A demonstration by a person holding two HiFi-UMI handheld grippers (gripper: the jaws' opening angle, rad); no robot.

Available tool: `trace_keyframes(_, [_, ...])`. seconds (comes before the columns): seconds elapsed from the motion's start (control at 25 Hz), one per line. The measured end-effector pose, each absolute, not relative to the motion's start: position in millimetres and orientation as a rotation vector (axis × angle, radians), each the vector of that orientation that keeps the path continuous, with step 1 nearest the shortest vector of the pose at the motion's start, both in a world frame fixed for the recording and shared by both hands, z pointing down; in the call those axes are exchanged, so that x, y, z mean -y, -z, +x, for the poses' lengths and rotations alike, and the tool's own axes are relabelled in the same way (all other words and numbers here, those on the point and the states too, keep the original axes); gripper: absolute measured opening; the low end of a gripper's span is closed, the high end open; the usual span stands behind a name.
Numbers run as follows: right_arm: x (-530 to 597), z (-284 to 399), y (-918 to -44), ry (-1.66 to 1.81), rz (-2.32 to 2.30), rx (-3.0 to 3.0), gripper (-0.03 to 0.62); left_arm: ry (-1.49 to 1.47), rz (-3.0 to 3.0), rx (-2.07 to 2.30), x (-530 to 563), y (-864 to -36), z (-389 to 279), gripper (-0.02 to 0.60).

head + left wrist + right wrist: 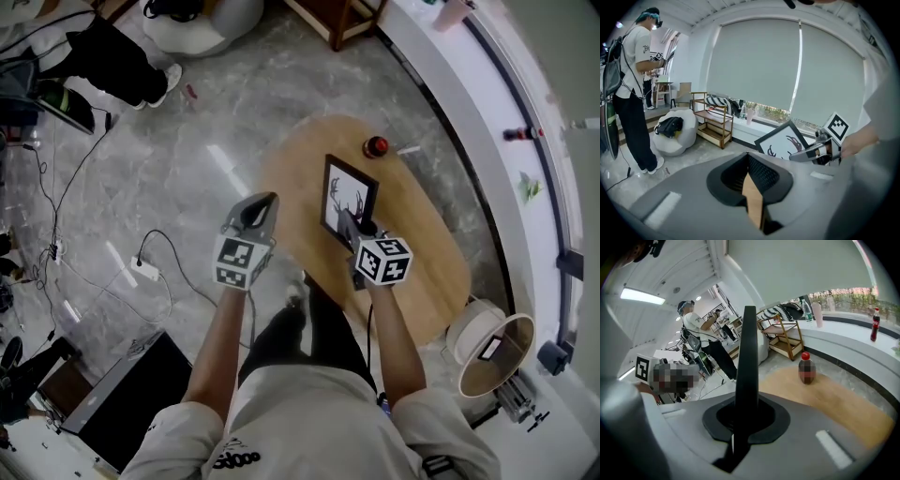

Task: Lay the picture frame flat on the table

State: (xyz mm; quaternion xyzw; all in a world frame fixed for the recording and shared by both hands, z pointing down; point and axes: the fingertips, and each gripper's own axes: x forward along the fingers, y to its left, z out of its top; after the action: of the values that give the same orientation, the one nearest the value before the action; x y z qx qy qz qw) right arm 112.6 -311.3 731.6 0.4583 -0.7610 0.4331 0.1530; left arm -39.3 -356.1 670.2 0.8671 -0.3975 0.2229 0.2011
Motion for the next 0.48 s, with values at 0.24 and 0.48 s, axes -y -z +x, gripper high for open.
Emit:
trace_keyframes(0.24, [309,112,-791,-1.313,1.235,2.092,0.014,-0.627,2.383,1.116,359,-698,-33,0.011])
trace_keyframes(0.48, [308,108,-841,-1.381,1.163,2.000,0.012,-0.667,2.363,1.080,356,-721,-29,0.011])
